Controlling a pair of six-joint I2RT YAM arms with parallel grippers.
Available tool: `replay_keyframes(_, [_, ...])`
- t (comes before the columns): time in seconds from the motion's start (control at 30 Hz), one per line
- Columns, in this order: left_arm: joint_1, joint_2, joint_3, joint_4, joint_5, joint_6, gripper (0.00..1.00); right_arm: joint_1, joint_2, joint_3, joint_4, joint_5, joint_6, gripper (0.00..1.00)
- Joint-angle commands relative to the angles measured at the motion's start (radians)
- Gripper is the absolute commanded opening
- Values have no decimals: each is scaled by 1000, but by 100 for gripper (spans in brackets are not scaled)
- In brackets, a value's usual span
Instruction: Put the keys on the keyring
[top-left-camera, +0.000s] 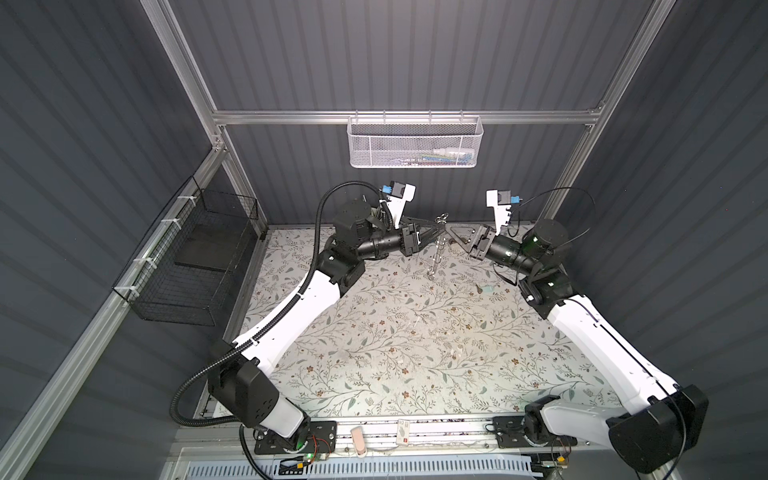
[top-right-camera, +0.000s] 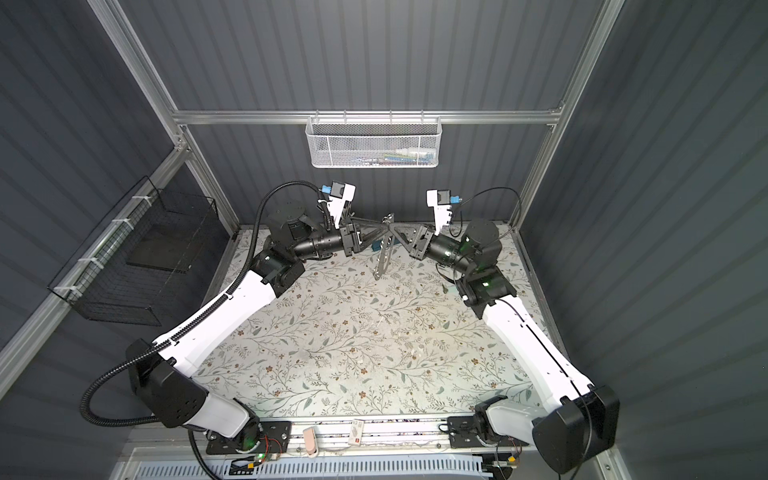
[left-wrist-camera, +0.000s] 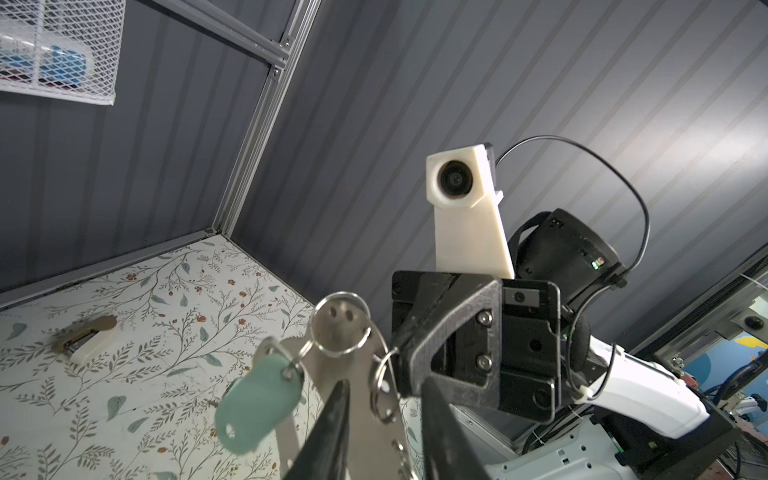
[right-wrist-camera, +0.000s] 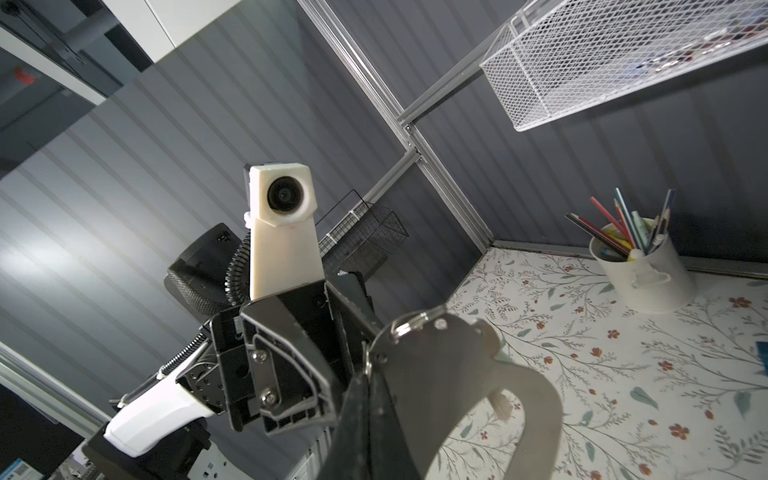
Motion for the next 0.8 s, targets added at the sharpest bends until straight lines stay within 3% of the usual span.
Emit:
replay_keyframes(0.0, [46, -69, 41, -106, -12, 79, 33, 0, -29, 80, -177, -14, -174, 3])
replay_keyframes(0.27, [79, -102, 84, -249, 5, 187, 35, 2, -34, 181, -457, 8, -401, 3])
replay_keyframes(0.77, [52, -15, 128, -228, 176, 121, 27, 8, -27, 225, -524, -7, -444, 4])
